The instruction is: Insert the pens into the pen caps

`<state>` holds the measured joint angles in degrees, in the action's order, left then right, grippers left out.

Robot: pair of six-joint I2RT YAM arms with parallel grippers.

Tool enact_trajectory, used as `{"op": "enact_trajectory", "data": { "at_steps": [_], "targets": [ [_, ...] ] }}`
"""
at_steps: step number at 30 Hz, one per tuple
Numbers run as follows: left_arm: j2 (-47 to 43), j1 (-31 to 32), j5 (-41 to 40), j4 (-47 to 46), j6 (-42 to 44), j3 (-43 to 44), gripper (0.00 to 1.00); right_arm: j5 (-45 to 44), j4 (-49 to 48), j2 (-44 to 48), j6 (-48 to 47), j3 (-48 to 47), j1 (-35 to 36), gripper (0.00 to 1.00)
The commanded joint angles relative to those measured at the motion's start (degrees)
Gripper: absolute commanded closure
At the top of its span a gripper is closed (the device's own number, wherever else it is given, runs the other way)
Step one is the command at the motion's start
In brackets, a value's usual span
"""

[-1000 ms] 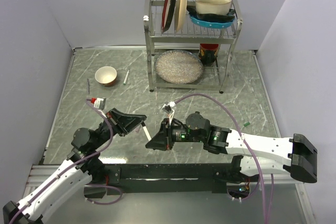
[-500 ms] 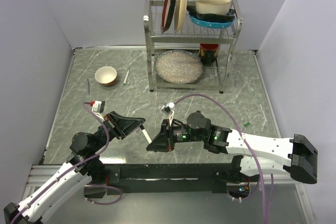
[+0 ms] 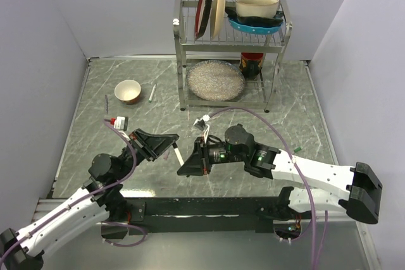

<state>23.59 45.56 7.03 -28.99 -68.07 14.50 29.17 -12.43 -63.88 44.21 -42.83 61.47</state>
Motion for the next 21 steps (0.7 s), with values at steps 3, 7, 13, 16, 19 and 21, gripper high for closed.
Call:
{"op": "enact_trajectory", "data": {
  "at_steps": [3, 7, 13, 16, 19, 21],
  "targets": [
    [3.21, 8.75, 17.68, 17.19, 2.14, 0.60, 0.99, -16.43, -19.39, 0.68, -3.16, -7.71, -8.37, 1.00],
    [5.05, 9.37, 18.80, 15.74, 3.22, 0.89, 0.99, -16.16, -17.99, 0.07, -3.86, -10.07, -10.23, 1.00],
    [9.01, 10.51, 18.02, 14.52, 4.98, -0.26, 0.99, -16.25, -17.29, -2.56, -5.27, -12.80, -13.12, 1.00],
    [11.72, 11.13, 18.11, 15.44, 6.62, -0.62, 0.99, -16.16, -17.81, -3.53, -5.88, -14.03, -13.75, 1.00],
    [14.72, 12.97, 15.91, 18.45, 9.09, 1.76, 0.99, -17.56, -16.14, -4.85, -8.34, -16.22, -14.01, 1.00],
    [15.43, 13.59, 16.70, 16.08, 8.66, 0.80, 0.99, -16.87, -15.96, -6.42, -8.70, -17.11, -15.15, 1.00]
  ]
}}
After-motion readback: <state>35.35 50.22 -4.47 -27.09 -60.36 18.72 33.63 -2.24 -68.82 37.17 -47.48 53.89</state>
